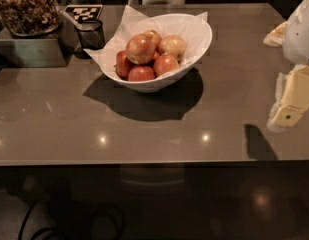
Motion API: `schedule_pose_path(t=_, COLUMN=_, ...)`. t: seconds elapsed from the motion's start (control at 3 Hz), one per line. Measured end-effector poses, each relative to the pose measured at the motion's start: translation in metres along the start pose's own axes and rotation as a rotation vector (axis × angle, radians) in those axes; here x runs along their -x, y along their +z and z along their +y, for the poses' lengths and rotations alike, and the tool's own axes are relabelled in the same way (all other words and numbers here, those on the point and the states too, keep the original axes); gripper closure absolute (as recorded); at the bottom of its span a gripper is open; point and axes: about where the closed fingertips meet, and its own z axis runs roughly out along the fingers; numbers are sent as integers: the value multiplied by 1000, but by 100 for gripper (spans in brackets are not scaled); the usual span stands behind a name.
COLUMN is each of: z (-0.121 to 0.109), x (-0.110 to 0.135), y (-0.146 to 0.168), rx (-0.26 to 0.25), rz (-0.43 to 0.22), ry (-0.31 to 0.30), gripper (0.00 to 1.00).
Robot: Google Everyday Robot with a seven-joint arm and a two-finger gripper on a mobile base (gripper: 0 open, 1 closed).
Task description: Pick apple from white bowl
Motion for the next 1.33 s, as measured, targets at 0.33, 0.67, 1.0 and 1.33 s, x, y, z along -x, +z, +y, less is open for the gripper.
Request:
schedule_pose_path(t=0.33, z=0, x=1, y=-1, rx=-5, rz=-3, ry=0, gripper=0)
schedule_pose_path(t=0.67, z=-9, x=5, y=-10, rx=-46, rz=-99, ry=37, gripper=0)
schedule_pose_path(t=1.0, z=-50, x=9, y=-41, rx=-178, rz=-328, ry=125, gripper=0)
schedule_pose_path(t=1.33, z=-85, x=30, y=-69, rx=-230, rz=-524, ry=168, gripper=0)
